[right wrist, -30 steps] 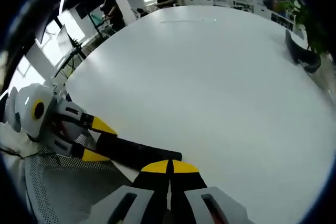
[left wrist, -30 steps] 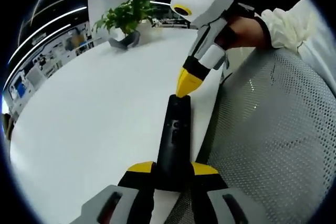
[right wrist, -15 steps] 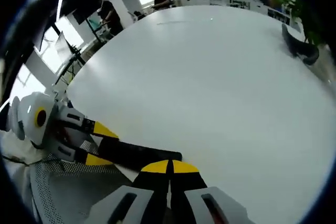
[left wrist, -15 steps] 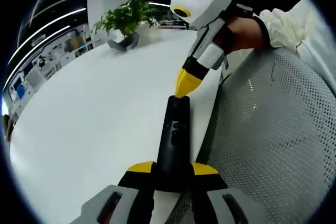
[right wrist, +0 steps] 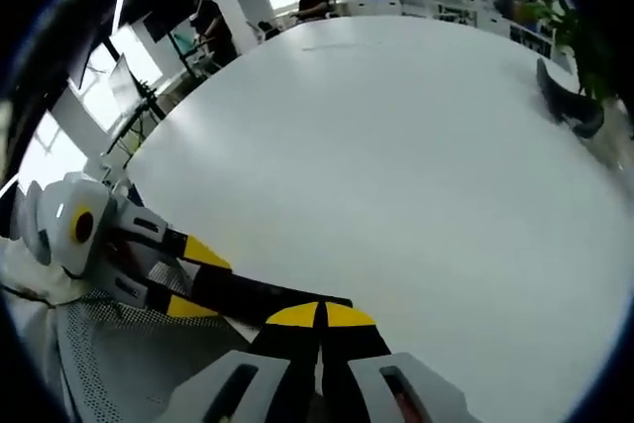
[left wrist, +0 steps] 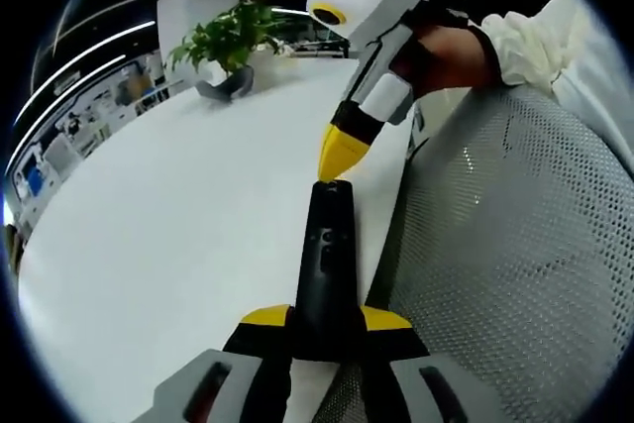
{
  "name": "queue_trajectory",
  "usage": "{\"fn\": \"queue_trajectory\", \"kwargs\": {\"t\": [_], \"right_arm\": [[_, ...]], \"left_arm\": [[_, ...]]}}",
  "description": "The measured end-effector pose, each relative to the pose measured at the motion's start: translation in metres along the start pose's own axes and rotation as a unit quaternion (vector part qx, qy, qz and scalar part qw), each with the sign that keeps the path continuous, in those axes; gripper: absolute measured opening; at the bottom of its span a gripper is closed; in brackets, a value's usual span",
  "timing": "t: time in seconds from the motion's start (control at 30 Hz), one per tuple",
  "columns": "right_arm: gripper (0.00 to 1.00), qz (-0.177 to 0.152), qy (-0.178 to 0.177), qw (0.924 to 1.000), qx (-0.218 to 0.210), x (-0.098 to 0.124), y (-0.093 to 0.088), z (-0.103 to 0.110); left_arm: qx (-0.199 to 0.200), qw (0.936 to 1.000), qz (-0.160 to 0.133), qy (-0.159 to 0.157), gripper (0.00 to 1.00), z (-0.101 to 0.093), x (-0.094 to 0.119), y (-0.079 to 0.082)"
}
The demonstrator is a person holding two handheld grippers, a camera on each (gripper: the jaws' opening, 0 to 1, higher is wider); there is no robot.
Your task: Press the specified remote control buttons in sequence, fully releasing each button before pressing the next.
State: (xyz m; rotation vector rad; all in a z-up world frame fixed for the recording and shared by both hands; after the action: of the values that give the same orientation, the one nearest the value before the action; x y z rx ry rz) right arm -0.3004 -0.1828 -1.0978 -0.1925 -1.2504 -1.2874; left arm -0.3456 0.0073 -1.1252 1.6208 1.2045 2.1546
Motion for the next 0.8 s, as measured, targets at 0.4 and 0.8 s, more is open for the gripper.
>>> {"fn": "queue_trajectory", "kwargs": {"t": [0.4,0.8], "right_arm": [[0.00,0.026,0.001,0.9996,-0.012,-0.0050,-0.0042,-0.0023],[0.00,0.026,0.002,0.9996,-0.010,-0.0052,-0.0046,-0.0014]], "left_arm": [[-0.003,1.0000,0.002,-0.001,0.24,-0.0002,-0.0004,0.0008],[-0.002,1.0000,-0.004,-0.001,0.25,-0.0001,-0.0011,0.0008]]}}
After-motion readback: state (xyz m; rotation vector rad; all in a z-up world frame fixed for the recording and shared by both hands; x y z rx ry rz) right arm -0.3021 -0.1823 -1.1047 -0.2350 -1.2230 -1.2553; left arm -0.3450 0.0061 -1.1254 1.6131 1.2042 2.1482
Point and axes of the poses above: the point that each gripper's makers call its tool centre point, and the gripper's own axes: x roughly backward along the fingers, z roughly to its left, y roughly out of its top, the point moved 10 cm from there along x, roughly backward along the fingers, and after that the axes turned 6 degrees about y, right-handed, at the moved point
